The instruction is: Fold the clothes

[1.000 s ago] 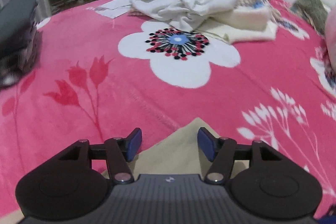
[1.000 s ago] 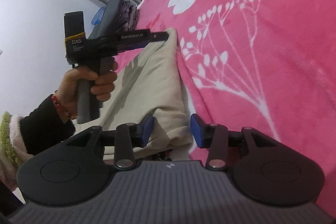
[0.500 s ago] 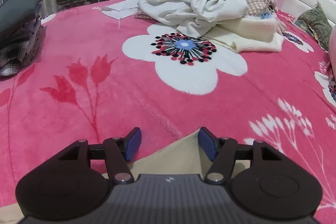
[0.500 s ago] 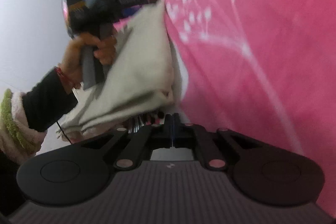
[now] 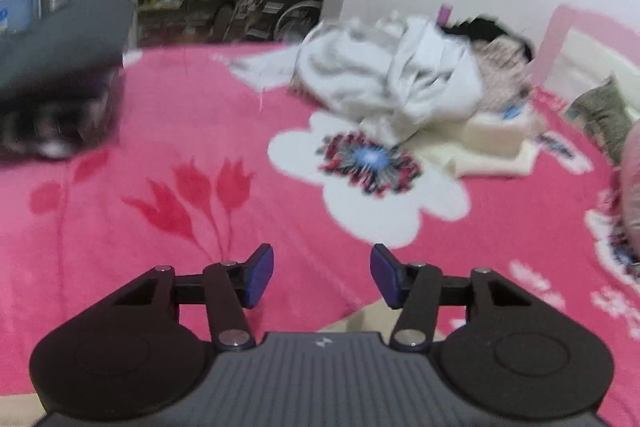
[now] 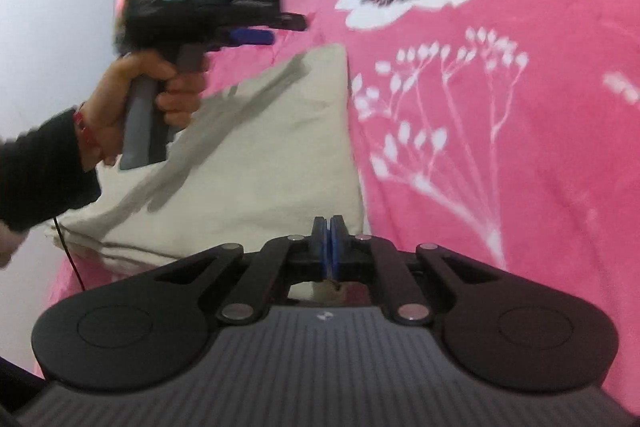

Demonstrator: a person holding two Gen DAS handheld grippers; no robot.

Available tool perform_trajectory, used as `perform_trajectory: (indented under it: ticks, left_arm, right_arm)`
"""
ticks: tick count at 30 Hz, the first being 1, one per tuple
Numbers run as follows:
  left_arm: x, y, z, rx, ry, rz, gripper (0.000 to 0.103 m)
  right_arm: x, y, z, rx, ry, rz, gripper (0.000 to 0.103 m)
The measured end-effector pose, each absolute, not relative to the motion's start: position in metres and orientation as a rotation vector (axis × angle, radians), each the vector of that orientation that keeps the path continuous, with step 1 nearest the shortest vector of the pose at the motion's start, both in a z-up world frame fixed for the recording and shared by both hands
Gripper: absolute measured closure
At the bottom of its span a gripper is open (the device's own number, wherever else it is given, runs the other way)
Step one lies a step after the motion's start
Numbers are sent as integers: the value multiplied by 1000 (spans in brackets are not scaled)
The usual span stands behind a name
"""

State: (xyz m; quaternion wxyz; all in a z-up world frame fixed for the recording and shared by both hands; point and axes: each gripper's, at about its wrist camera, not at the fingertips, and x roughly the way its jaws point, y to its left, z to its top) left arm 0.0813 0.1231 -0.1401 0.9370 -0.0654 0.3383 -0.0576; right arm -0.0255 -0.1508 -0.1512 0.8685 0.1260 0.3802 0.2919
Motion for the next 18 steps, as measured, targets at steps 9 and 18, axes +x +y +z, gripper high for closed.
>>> perform_trajectory:
  ticks: [9, 18]
  left_arm:
    - [55, 76, -181, 64, 817, -205, 44]
    - [3, 108, -121, 64, 832, -71, 49]
  right_arm:
    - [-25, -125, -184, 189, 895, 601, 102]
    - [-22, -140, -153, 213, 854, 567, 99]
